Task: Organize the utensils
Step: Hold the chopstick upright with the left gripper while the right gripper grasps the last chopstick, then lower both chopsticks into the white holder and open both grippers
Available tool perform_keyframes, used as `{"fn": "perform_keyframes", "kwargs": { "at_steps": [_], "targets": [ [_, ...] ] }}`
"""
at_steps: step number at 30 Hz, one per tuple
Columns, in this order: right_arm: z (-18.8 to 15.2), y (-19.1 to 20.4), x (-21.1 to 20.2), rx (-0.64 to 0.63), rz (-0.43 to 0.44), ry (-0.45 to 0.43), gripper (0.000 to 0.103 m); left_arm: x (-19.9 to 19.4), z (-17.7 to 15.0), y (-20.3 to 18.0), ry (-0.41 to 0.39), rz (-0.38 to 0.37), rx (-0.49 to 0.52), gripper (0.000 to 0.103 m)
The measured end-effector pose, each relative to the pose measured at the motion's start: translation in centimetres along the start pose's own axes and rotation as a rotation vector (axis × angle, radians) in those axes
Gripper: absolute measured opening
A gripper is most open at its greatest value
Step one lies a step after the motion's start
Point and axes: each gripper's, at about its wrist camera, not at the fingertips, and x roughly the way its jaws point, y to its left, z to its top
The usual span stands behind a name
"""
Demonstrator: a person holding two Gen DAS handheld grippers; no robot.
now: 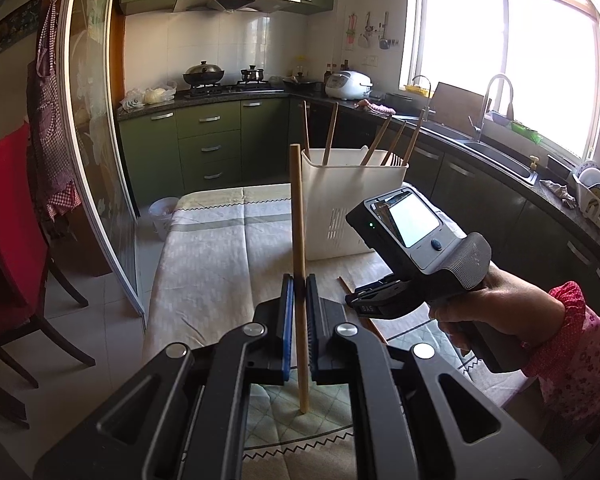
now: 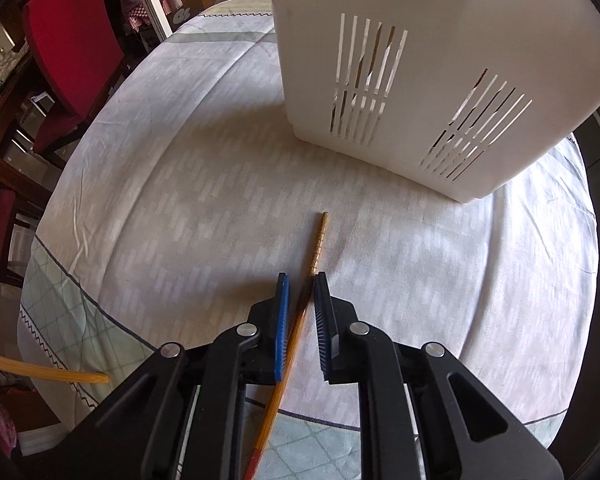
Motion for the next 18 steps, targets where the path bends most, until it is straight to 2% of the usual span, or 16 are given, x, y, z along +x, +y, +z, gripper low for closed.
{"fn": "perform_keyframes", "kwargs": {
  "at_steps": [5, 8, 11, 14, 18],
  "targets": [
    [0.6, 0.1, 0.1, -0.01, -0.017, -0.01, 0.006, 0.1, -0.2, -0.4, 0.008, 0.0, 0.01, 0.006],
    [0.3, -0.3, -1.4, -0.003, 0.008, -0.059, 0.006, 0.3, -0.1, -0.3, 0.012, 0.005, 0.009, 0.006],
    [-0.4, -1.0, -4.9, 0.01, 0.015, -0.158, 0.006, 0.5, 0.0, -0.2, 0.018, 0.008, 0.003, 0.006],
    [-1.8, -1.8, -9.4, 0.028, 0.02, -0.294, 0.006, 0.5, 0.0, 0.0, 0.018, 0.012, 0.001, 0.006],
    [-5.2, -3.1, -14.8, 0.071, 0.018, -0.477, 0.006, 0.4, -0.1, 0.1, 0.016, 0.02, -0.005, 0.006]
  ]
}}
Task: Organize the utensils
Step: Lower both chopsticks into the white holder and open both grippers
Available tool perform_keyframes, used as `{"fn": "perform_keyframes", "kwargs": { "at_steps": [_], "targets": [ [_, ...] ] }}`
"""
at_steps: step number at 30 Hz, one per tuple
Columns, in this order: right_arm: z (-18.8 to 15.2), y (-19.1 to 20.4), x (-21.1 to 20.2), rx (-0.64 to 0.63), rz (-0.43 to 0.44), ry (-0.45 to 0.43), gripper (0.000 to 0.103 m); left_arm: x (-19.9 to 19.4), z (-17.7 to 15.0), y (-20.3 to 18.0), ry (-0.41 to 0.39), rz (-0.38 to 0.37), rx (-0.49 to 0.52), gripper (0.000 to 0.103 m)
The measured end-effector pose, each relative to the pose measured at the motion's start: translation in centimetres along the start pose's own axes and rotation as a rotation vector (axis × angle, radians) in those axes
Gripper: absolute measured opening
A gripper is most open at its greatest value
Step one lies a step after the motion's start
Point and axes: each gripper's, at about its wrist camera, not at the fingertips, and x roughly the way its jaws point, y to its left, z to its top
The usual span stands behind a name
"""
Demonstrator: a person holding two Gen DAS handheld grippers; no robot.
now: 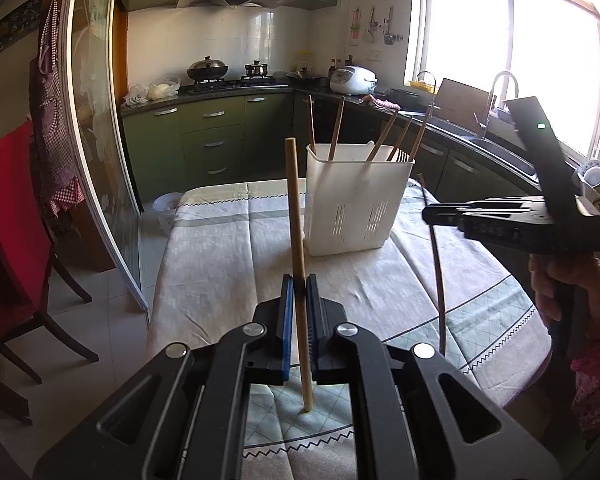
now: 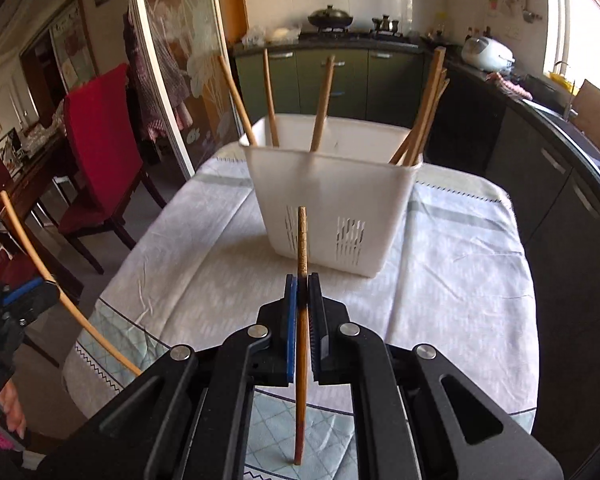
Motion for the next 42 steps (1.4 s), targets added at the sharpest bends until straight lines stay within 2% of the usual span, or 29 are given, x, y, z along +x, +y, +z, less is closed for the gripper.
{"fn": "perform_keyframes", "kwargs": {
  "at_steps": [4, 9, 18, 22, 26, 34, 42],
  "targets": [
    [-2.3, -1.6, -4.9, 0.042, -0.011, -0.123, 0.006, -0.1, 0.0, -0.2, -0.001, 0.007, 0.008, 0.006],
    [-5.6, -3.0, -8.8, 0.093, -0.017, -0.214, 0.006, -0.2, -0.1, -0.4, -0.009, 0.009, 0.004, 0.006],
    [-8.5, -2.5, -12.0, 0.102, -0.012, -0.279, 0.006, -0.2, 0.2, -0.8, 0.007, -0.008, 0.016, 0.006],
    [-9.0, -2.7, -12.3, 0.118, 0.003, -0.287, 0.007, -1.0, 1.1, -1.2, -0.025, -0.005, 0.039, 0.006],
    [-9.5, -3.1, -12.2, 0.14, 0.045, -0.28, 0.006, -1.2, 3.3, -1.4, -0.043, -0.027, 0.038, 0.006],
    [-9.7, -3.5, -12.1, 0.155, 0.052, -0.29, 0.006, -1.0, 9.7, -3.1, -0.11, -0.069, 0.053, 0.006],
    [-10.0, -4.3, -11.9, 0.178, 0.068, -0.295, 0.006, -0.7, 17.3, -6.3, -0.325, -0.046, 0.07, 0.006]
  ]
}}
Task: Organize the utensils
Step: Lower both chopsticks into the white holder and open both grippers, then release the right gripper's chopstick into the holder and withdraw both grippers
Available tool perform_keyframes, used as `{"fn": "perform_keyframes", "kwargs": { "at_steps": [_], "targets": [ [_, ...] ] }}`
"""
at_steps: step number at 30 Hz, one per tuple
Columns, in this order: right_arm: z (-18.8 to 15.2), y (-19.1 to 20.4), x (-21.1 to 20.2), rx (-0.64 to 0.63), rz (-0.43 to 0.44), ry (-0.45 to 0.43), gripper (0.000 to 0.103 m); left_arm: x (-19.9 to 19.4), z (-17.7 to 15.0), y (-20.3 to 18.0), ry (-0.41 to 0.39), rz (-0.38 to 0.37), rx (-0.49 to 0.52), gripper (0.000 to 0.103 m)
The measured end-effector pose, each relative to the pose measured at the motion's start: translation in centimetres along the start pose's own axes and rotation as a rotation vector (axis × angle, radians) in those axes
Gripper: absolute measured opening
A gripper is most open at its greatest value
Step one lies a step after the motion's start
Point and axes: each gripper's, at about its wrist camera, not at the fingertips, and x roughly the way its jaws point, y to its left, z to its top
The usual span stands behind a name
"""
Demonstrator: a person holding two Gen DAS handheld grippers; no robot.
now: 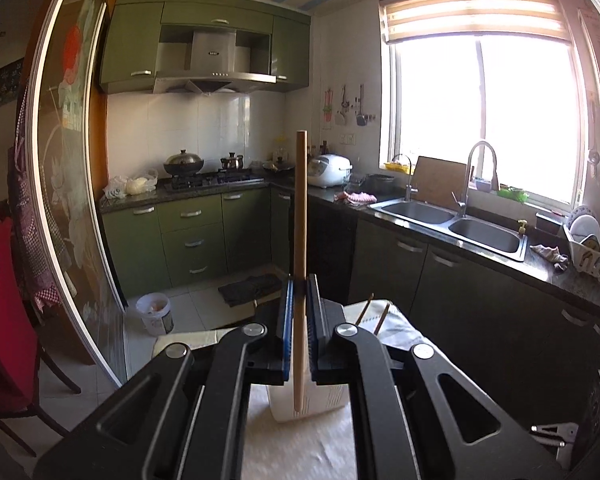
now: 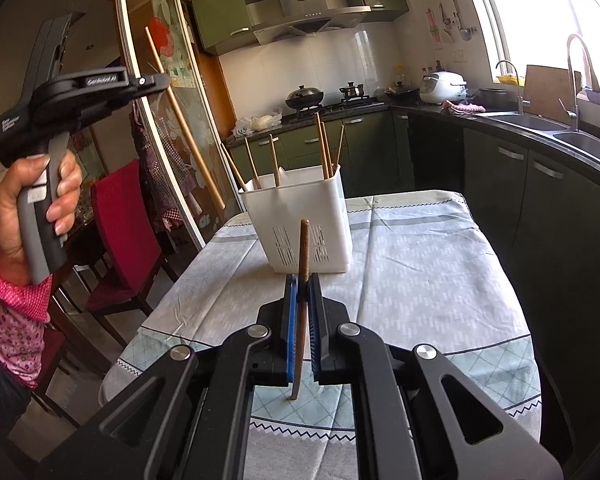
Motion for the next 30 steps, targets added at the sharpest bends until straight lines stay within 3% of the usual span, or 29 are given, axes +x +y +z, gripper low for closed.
{"fn": "perform_keyframes", "kwargs": {
  "at_steps": [3, 6, 12, 19, 21, 23, 24, 30],
  "targets": [
    [0.0, -0.3, 0.0, 0.008, 0.0, -0.001, 0.006, 2.1, 1.4, -1.2, -0.05, 0.023, 0.009, 0.006],
    [-0.1, -0.6, -0.1, 0.015, 0.003, 0.0, 0.007, 5.0, 1.4, -2.0, -0.042, 0.051, 0.02, 0.006],
    [0.0, -0.9, -0.1, 0.024, 0.012, 0.004, 0.007, 9.6, -1.3, -1.6, 0.063, 0.096, -0.003, 0.006],
    [0.1, -0.9, -0.1, 0.027, 0.011, 0.007, 0.007, 11.3, -4.7, -1.4, 0.166, 0.095, 0.019, 0.007],
    [0.1, -0.7, -0.1, 0.023, 0.009, 0.008, 0.007, 11.5, -5.4, -1.4, 0.186, 0.087, 0.021, 0.013],
    [0.2, -0.6, 0.0, 0.022, 0.005, 0.008, 0.007, 11.3, -5.6, -1.2, 0.188, 0.08, 0.014, 0.035],
    [0.2, -0.6, 0.0, 0.021, 0.002, 0.008, 0.007, 11.0, -5.7, -1.0, 0.182, 0.08, 0.006, 0.038],
    [0.7, -0.4, -0.2, 0.014, -0.003, 0.0, 0.007, 6.0, -6.1, -0.2, 0.111, 0.045, -0.042, 0.04]
  ]
}}
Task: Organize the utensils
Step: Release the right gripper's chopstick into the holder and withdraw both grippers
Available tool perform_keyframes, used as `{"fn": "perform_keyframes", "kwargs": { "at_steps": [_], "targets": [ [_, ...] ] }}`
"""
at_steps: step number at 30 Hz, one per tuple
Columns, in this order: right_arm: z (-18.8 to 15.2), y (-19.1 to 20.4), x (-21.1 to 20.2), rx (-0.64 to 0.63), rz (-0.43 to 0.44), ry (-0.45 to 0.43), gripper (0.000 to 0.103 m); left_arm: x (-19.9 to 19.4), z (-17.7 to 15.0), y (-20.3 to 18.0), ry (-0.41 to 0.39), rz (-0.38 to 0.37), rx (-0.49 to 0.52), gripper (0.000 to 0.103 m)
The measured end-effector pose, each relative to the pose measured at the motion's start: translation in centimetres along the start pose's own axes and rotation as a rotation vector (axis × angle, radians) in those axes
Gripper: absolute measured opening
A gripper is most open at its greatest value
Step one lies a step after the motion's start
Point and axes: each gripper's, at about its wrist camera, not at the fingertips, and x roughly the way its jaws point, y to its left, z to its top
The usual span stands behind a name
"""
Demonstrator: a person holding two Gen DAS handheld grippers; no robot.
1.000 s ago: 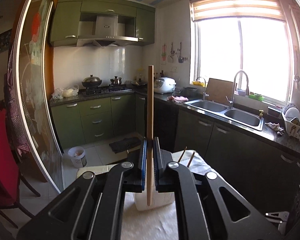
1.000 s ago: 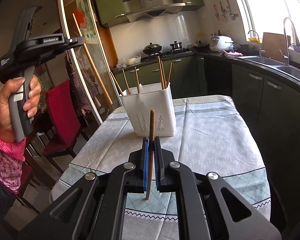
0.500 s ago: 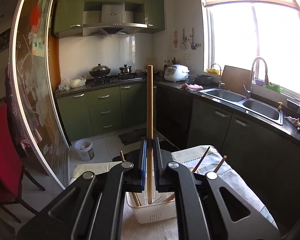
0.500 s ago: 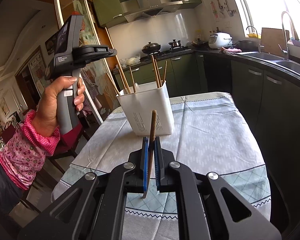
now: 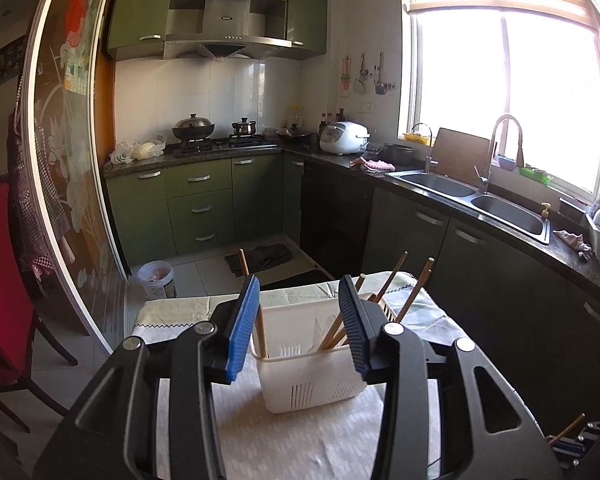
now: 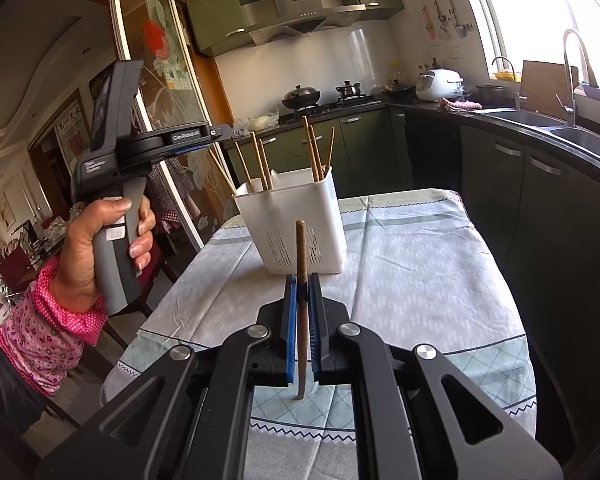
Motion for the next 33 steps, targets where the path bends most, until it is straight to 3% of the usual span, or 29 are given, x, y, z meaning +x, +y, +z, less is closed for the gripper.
{"fn": "perform_keyframes", "kwargs": {
  "at_steps": [4, 9, 11, 13, 16, 19, 23, 33],
  "targets": [
    [1.8, 0.8, -0.1, -0.043, 0.005, -0.018, 0.007, -4.6, -1.9, 0.5, -0.047, -0.024, 0.001, 0.046],
    [6.9, 2.9, -0.1, -0.129, 0.004, -0.09, 0.007, -8.8, -5.0, 1.3, -0.054, -0.04, -0.006, 0.055],
    [9.2, 3.7, -0.1, -0.152, -0.001, -0.133, 0.007, -10.0, -6.3, 1.9, -0.045, -0.033, -0.024, 0.069],
    [11.5, 4.5, -0.2, -0.165, 0.005, -0.18, 0.007, -10.9, -7.7, 2.7, -0.045, -0.012, -0.051, 0.073],
    [14.6, 5.8, 0.0, -0.176, 0.011, -0.253, 0.007, -11.9, -9.5, 4.6, -0.036, 0.015, -0.128, 0.09],
    [16.8, 7.5, 0.9, -0.222, -0.054, -0.334, 0.007, -12.3, -10.7, 6.5, -0.018, 0.03, -0.212, 0.091],
    [18.8, 8.8, 4.3, -0.253, -0.121, -0.346, 0.007, -12.1, -11.1, 8.2, -0.013, 0.072, -0.259, 0.092],
    [20.7, 5.7, 12.2, -0.164, -0.147, -0.272, 0.007, -12.3, -10.4, 6.7, -0.046, 0.133, -0.16, 0.096]
  ]
}}
